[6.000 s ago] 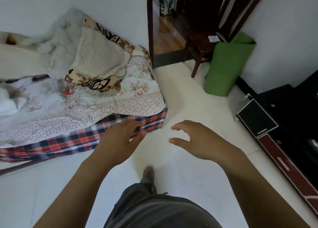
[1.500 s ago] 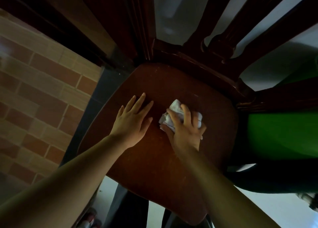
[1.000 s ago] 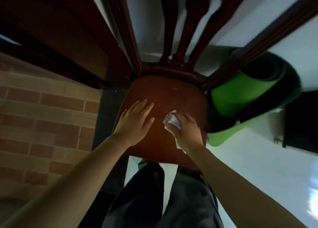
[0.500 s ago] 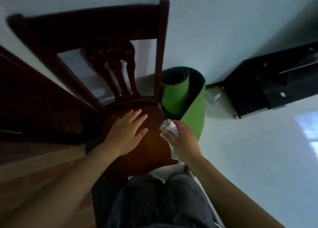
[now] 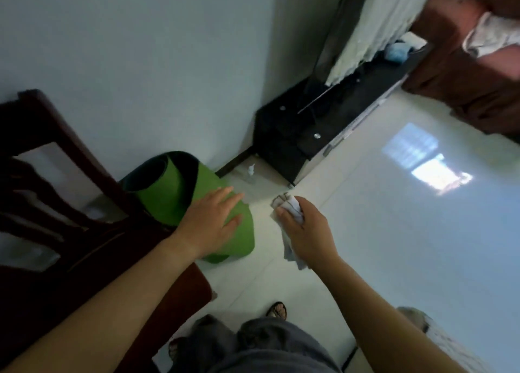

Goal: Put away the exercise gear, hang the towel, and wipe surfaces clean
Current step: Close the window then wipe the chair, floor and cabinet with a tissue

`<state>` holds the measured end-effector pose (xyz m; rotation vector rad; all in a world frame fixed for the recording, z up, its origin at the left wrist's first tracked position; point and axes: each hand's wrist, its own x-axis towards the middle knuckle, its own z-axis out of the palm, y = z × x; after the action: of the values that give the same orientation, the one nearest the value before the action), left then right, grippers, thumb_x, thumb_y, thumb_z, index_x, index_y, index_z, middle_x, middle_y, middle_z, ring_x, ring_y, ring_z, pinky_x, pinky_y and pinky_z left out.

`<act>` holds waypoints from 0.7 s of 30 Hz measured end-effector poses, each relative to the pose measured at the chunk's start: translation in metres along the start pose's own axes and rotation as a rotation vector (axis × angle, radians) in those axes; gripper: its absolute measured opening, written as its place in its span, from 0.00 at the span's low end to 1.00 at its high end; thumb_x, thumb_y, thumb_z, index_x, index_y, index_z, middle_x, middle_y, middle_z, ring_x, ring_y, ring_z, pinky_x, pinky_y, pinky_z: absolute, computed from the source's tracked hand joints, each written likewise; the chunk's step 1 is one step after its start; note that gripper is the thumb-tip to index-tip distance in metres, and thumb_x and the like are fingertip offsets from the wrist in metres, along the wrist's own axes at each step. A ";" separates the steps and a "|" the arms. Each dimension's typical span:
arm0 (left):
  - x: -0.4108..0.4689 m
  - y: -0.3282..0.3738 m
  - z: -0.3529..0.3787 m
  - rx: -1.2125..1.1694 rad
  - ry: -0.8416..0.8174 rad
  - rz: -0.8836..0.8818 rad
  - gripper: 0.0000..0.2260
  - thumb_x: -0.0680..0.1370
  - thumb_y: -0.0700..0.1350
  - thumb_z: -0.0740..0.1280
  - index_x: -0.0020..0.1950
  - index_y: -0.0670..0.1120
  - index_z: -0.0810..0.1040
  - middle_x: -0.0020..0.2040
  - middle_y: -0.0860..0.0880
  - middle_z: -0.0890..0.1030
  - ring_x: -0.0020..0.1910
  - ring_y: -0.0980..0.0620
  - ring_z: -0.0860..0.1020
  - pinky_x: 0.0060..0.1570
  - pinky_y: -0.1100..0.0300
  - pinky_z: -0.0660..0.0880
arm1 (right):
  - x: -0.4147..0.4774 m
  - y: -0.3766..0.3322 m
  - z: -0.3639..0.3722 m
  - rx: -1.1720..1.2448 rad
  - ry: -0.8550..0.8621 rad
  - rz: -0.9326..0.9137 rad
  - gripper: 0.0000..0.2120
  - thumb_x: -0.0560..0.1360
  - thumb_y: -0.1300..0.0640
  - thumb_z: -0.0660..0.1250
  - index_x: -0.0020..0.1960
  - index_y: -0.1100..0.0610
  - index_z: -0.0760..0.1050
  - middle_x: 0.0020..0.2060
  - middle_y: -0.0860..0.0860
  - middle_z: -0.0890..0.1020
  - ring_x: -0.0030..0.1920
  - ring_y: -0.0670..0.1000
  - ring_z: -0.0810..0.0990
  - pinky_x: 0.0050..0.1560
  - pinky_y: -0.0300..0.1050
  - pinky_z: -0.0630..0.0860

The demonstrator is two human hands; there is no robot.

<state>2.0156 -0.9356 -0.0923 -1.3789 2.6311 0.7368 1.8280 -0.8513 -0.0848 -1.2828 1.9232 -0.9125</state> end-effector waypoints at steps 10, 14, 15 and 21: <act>0.089 0.157 0.026 -0.025 -0.033 0.178 0.31 0.74 0.63 0.44 0.75 0.54 0.58 0.75 0.52 0.60 0.73 0.52 0.58 0.69 0.54 0.59 | -0.003 0.091 -0.142 0.034 0.175 0.147 0.02 0.77 0.53 0.64 0.46 0.49 0.71 0.35 0.42 0.75 0.36 0.40 0.76 0.45 0.33 0.74; 0.110 0.181 0.025 -0.008 -0.060 0.201 0.24 0.80 0.59 0.50 0.75 0.54 0.58 0.75 0.53 0.59 0.73 0.53 0.58 0.69 0.55 0.59 | 0.005 0.112 -0.159 0.084 0.224 0.181 0.09 0.78 0.52 0.63 0.53 0.57 0.74 0.36 0.43 0.77 0.36 0.35 0.76 0.39 0.26 0.68; 0.119 0.183 0.024 -0.004 -0.071 0.198 0.25 0.79 0.60 0.49 0.75 0.54 0.58 0.75 0.53 0.59 0.73 0.53 0.58 0.69 0.55 0.59 | 0.010 0.115 -0.161 0.085 0.236 0.188 0.07 0.77 0.50 0.62 0.50 0.53 0.74 0.37 0.43 0.77 0.37 0.37 0.76 0.38 0.28 0.68; 0.168 0.193 0.021 0.017 -0.090 0.205 0.24 0.80 0.59 0.51 0.75 0.53 0.58 0.75 0.53 0.59 0.73 0.54 0.58 0.70 0.55 0.58 | 0.049 0.124 -0.170 0.062 0.231 0.238 0.08 0.76 0.47 0.62 0.39 0.41 0.68 0.37 0.41 0.76 0.39 0.41 0.75 0.40 0.37 0.69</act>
<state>1.7601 -0.9597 -0.0864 -1.0551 2.7274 0.7766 1.6133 -0.8298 -0.0996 -0.9214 2.1515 -1.0224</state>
